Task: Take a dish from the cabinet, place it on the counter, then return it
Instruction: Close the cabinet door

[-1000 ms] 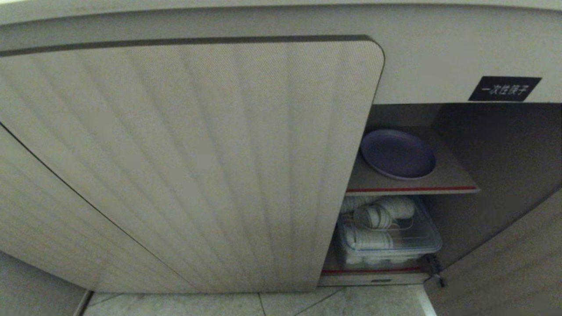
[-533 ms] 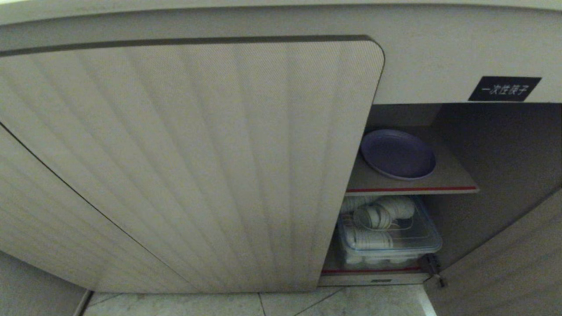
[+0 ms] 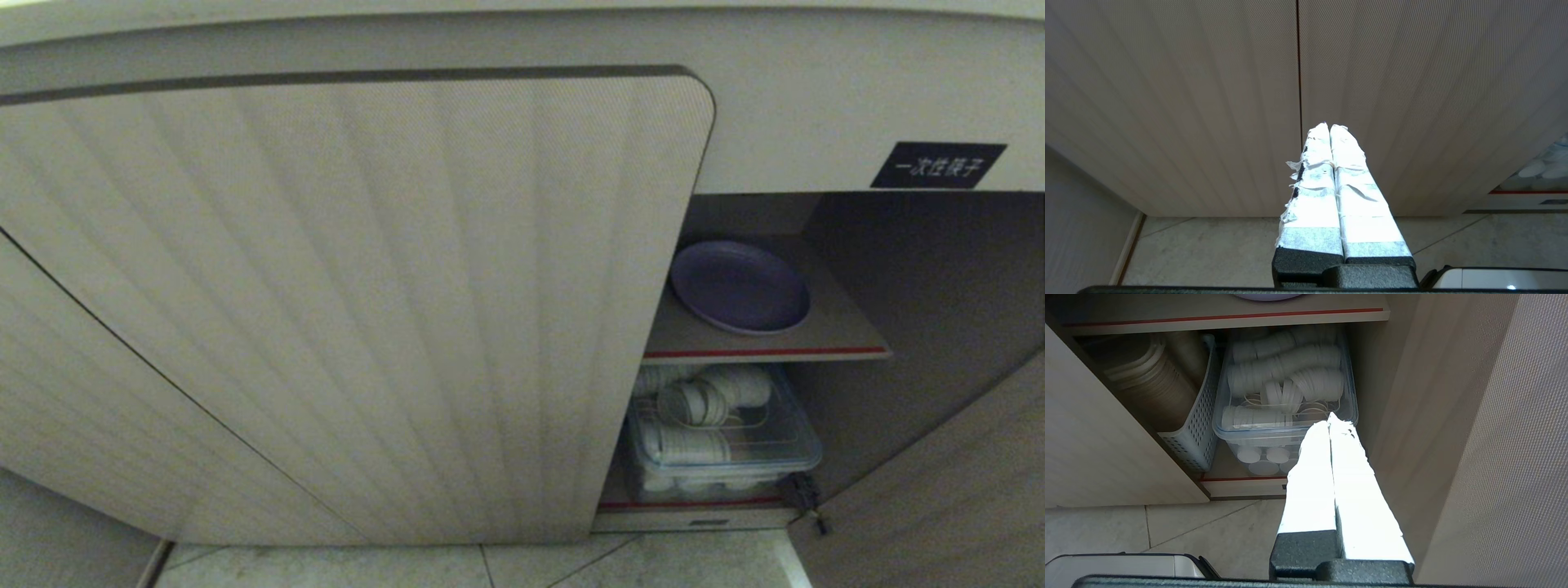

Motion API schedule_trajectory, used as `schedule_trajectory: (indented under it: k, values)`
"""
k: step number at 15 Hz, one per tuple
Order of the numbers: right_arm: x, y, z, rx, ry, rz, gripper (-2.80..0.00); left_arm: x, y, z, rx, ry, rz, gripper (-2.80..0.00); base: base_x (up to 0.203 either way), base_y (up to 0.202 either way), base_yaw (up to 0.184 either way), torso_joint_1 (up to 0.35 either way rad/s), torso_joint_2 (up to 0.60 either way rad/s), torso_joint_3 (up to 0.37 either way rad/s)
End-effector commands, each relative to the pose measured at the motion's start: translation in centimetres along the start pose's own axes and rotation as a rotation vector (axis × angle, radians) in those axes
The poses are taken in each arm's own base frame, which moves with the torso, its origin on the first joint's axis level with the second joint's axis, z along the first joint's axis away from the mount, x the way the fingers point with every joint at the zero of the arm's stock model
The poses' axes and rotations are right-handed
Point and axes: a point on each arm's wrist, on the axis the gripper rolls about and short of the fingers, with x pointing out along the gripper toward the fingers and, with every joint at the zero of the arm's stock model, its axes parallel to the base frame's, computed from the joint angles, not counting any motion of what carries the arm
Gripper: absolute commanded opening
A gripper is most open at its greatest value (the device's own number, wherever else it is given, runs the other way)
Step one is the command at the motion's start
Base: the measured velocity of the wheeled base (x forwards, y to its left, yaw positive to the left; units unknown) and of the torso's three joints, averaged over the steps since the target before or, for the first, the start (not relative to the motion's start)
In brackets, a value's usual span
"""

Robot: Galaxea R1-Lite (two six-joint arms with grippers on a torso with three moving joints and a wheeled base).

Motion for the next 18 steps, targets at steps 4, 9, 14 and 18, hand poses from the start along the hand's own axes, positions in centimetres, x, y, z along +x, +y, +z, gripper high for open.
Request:
schedule_trajectory:
  k: [4,9,14,18]
  values:
    - [0.01,0.0,0.01,0.0,0.001,0.0,-2.8,0.0,0.0,0.01,-0.002,-0.001,0.0,-2.8,0.0,0.0,0.0,0.0,0.0,0.0]
    - [0.01,0.0,0.0,0.0,0.001,0.0,-2.8,0.0,0.0,0.01,-0.001,-0.001,0.0,-2.8,0.0,0.0,0.0,0.0,0.0,0.0]
    - [0.02,0.0,-0.02,0.0,0.002,0.0,-2.8,0.0,0.0,-0.01,-0.001,0.0,0.0,-2.8,0.0,0.0,0.0,0.0,0.0,0.0]
    - [0.01,0.0,0.0,0.0,0.001,0.0,-2.8,0.0,0.0,-0.01,-0.001,0.0,0.0,-2.8,0.0,0.0,0.0,0.0,0.0,0.0]
